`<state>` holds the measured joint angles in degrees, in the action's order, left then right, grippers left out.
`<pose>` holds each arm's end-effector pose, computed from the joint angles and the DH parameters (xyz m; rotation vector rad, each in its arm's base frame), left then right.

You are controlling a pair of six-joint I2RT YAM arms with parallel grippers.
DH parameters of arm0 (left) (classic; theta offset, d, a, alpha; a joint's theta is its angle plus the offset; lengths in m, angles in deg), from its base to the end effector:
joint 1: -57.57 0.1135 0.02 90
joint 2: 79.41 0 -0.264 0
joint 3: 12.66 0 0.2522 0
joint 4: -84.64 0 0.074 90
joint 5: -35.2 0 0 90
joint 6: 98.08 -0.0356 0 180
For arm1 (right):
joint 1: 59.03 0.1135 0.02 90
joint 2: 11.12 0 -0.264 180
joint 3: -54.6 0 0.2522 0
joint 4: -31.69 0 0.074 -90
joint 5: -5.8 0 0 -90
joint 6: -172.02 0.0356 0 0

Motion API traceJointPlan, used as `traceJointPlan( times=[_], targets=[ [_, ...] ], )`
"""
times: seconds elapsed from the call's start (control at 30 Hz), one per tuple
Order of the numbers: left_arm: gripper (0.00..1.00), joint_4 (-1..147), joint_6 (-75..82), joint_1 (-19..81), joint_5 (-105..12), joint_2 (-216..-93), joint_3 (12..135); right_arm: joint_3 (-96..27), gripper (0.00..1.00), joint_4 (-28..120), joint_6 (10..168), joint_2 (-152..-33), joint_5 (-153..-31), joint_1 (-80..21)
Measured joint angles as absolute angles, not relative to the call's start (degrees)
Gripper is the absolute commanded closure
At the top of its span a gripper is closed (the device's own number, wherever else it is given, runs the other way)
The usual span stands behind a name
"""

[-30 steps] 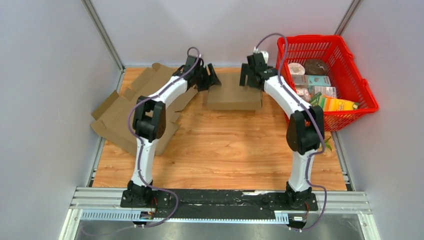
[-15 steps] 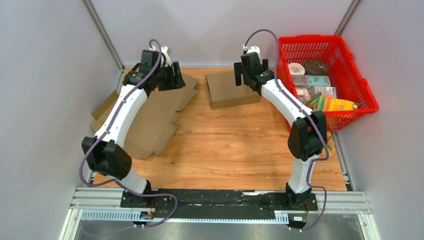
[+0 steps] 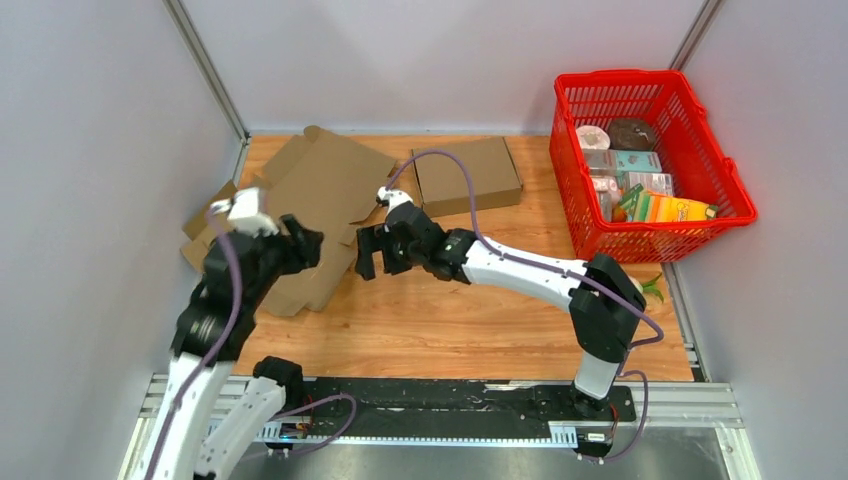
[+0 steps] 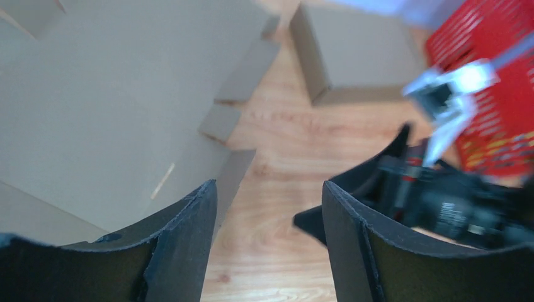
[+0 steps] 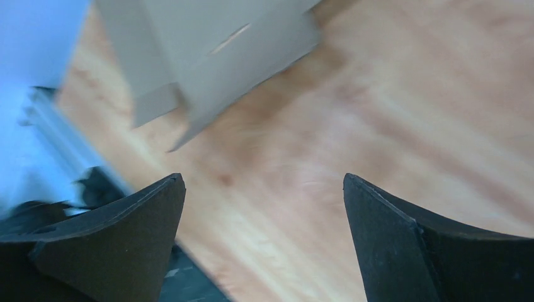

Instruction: Fold the paper box

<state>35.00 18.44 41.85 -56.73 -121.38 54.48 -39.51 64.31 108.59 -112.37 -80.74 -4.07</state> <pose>0.1464 -0.0399 0.3519 -0.2124 2.0136 -0.4377 0.2348 0.3311 0.2710 -0.5455 2.2927 0.6675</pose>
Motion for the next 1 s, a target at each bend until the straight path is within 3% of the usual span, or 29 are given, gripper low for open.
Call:
traceJointPlan(
  times=[0.13, 0.2, 0.3, 0.37, 0.43, 0.6, 0.7, 0.87, 1.0],
  targets=[
    [0.21, 31.13, 19.62, 41.85, -61.63, -102.15, 53.37, -36.76, 0.00, 56.35, 122.66, -113.62, -84.78, -1.01],
    [0.21, 27.67, 22.03, 41.85, -64.12, -95.37, 51.75, -36.78, 0.11, 51.59, 128.02, -115.80, -85.35, -1.12],
    [0.21, 21.07, 27.18, 41.87, -67.07, -90.78, 48.56, -37.46, 0.17, 46.71, 134.88, -120.53, -87.43, -2.03],
    [0.21, 17.53, 30.13, 41.85, -67.42, -91.46, 47.05, -37.57, 0.19, 44.70, 138.44, -123.85, -88.74, -2.49],
    [0.20, 13.58, 33.61, 41.85, -68.01, -94.70, 46.59, -37.57, 0.29, 44.24, 140.85, -126.73, -89.72, -2.84],
    [0.19, 6.80, 40.91, 42.13, -75.20, -106.59, 48.52, -41.37, 0.69, 44.13, 143.17, -132.81, -92.98, -3.74],
    [0.24, 7.30, 42.16, 45.67, -76.47, -111.55, 48.60, -41.92, 0.81, 42.32, 144.48, -133.60, -95.62, -4.39],
    [0.18, 11.17, 42.55, 60.91, -74.85, -122.83, 47.47, -40.00, 0.87, 35.67, 147.51, -133.49, -100.89, -6.25],
    [0.18, 16.57, 44.08, 72.47, -72.27, -122.15, 39.38, -38.03, 0.89, 32.42, 150.05, -133.49, -104.13, -7.89]
  ],
)
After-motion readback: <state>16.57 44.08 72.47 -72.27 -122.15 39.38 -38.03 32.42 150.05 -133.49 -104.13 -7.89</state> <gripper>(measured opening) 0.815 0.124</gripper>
